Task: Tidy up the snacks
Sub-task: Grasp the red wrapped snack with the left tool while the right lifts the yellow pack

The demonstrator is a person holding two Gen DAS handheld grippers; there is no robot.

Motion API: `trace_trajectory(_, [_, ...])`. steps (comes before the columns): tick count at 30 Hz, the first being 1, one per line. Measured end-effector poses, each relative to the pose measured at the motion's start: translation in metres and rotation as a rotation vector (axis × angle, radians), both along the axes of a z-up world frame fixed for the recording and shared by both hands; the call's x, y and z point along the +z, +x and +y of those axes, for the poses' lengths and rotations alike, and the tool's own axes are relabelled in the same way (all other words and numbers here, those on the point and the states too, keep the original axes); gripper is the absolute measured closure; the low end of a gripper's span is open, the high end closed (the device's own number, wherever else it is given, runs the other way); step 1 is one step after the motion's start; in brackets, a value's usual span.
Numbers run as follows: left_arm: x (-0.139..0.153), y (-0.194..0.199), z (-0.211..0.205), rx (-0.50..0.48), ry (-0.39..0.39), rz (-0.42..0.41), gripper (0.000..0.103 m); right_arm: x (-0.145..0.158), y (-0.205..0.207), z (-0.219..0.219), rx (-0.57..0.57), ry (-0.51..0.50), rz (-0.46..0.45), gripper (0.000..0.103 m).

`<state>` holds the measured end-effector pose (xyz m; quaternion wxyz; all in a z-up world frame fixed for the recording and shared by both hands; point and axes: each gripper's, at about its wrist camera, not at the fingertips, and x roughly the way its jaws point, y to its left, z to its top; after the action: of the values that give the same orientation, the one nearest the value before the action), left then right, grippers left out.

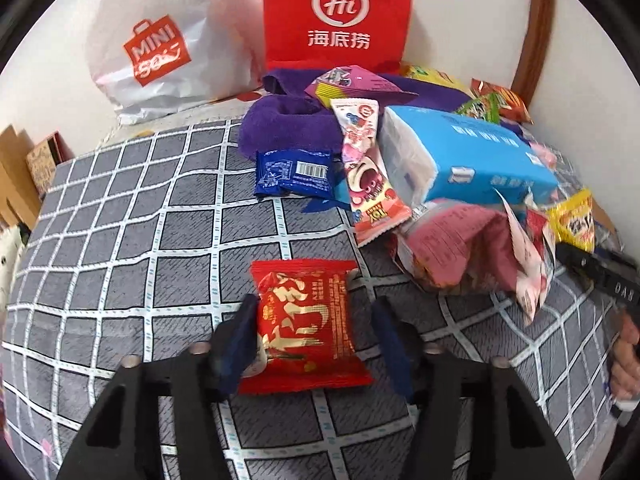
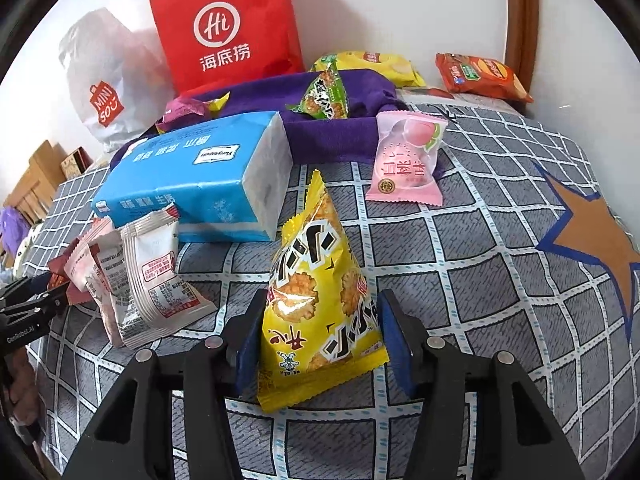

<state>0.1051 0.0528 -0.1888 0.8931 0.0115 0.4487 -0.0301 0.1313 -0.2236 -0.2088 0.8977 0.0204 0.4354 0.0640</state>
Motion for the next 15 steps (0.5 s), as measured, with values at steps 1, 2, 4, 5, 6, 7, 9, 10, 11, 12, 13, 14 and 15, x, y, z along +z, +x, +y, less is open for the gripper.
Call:
trace_trajectory(1, [0.001, -0.002, -0.001, -0.011, 0.002, 0.002, 0.061, 0.0, 0.0, 0.001, 0.0, -0.012, -0.001, 0.051])
trace_trajectory(2, [0.002, -0.003, -0.002, -0.013, 0.005, 0.012, 0.061, 0.0, -0.001, 0.002, 0.0, -0.025, -0.002, 0.052])
trace_trajectory(4, [0.005, -0.006, -0.002, -0.013, -0.004, 0.033, 0.062, 0.002, -0.003, 0.005, 0.0, -0.052, -0.003, 0.053])
trace_trajectory(5, [0.007, -0.006, -0.002, -0.015, -0.009, 0.036, 0.062, 0.004, -0.004, 0.004, -0.003, -0.052, -0.006, 0.053])
trace_trajectory(6, [0.01, -0.008, -0.002, -0.014, -0.014, 0.037, 0.062, 0.007, -0.005, 0.004, -0.004, -0.045, -0.01, 0.054])
trace_trajectory(7, [0.014, -0.01, -0.001, -0.013, -0.021, 0.035, 0.062, 0.011, -0.006, 0.003, -0.004, -0.038, -0.012, 0.054])
trace_trajectory(9, [0.024, -0.012, 0.002, -0.01, -0.049, 0.03, 0.062, 0.022, -0.01, 0.002, -0.006, -0.029, -0.028, 0.054])
trace_trajectory(10, [0.028, -0.013, 0.003, -0.011, -0.067, 0.027, 0.062, 0.029, -0.012, 0.002, -0.006, -0.025, -0.039, 0.054])
trace_trajectory(11, [0.032, -0.013, 0.003, -0.013, -0.079, 0.024, 0.062, 0.035, -0.012, 0.003, -0.002, -0.022, -0.046, 0.054])
trace_trajectory(12, [0.038, -0.013, 0.003, -0.012, -0.095, 0.018, 0.062, 0.041, -0.013, 0.004, 0.003, -0.019, -0.053, 0.054])
trace_trajectory(13, [0.043, -0.012, 0.002, -0.012, -0.108, 0.013, 0.062, 0.049, -0.015, 0.005, 0.009, -0.012, -0.063, 0.054])
trace_trajectory(14, [0.047, -0.011, 0.001, -0.014, -0.12, 0.011, 0.062, 0.054, -0.016, 0.006, 0.017, -0.004, -0.071, 0.054])
trace_trajectory(15, [0.053, -0.009, -0.002, -0.021, -0.139, 0.008, 0.062, 0.061, -0.017, 0.008, 0.028, 0.005, -0.081, 0.054])
